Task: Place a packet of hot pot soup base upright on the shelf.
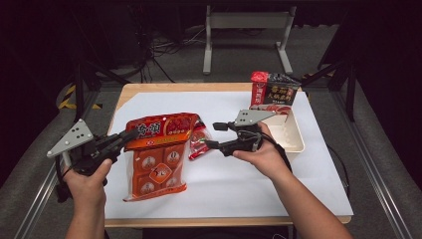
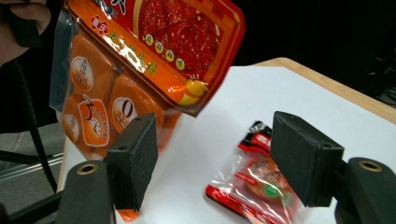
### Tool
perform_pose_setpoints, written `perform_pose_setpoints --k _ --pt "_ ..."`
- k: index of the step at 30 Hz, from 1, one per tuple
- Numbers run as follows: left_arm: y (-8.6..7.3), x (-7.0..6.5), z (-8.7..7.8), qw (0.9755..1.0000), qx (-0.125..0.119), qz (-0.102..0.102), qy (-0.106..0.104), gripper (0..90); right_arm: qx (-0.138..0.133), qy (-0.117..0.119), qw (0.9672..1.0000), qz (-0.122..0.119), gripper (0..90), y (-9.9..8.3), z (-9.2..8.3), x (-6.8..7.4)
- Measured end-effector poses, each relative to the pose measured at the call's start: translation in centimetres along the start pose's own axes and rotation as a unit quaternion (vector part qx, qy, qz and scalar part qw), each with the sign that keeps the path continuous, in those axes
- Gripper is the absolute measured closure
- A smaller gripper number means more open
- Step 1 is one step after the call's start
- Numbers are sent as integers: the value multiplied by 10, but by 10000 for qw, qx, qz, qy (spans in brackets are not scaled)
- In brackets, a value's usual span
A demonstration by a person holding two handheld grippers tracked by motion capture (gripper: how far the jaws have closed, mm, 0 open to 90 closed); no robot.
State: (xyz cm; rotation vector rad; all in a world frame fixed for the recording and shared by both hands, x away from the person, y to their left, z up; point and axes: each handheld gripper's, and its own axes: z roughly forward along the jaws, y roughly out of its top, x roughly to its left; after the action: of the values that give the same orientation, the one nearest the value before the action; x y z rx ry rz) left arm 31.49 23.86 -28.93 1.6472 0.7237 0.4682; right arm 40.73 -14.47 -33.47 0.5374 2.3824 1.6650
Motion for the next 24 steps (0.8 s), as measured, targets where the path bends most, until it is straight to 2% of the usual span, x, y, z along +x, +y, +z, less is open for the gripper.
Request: perform_pose_setpoints --k 1,2,3,4,15,19,21,24 --pt "0 0 0 10000 0 0 0 900 0 0 10000 0 331 0 0 0" --pt "1 -2 -1 10000 -4 16 -22 900 -14 136 9999 38 331 0 8 2" --pt "1 -3 -1 10000 -10 22 -39 900 -14 136 9999 38 331 0 8 2" --pt "1 -4 -1 10000 1 44 -53 900 -24 230 9997 46 329 0 15 4" --pt "6 -13 0 9994 -1 163 -293 900 -242 547 9980 178 307 3 35 5" --pt "6 -13 0 9987 -37 166 -490 900 -266 657 9972 217 308 3 40 6" --pt "7 -15 0 9983 -50 197 -543 900 -294 746 9965 256 326 3 42 7" --pt "8 -17 1 9981 -69 237 -572 900 -351 926 9948 253 413 3 44 8"
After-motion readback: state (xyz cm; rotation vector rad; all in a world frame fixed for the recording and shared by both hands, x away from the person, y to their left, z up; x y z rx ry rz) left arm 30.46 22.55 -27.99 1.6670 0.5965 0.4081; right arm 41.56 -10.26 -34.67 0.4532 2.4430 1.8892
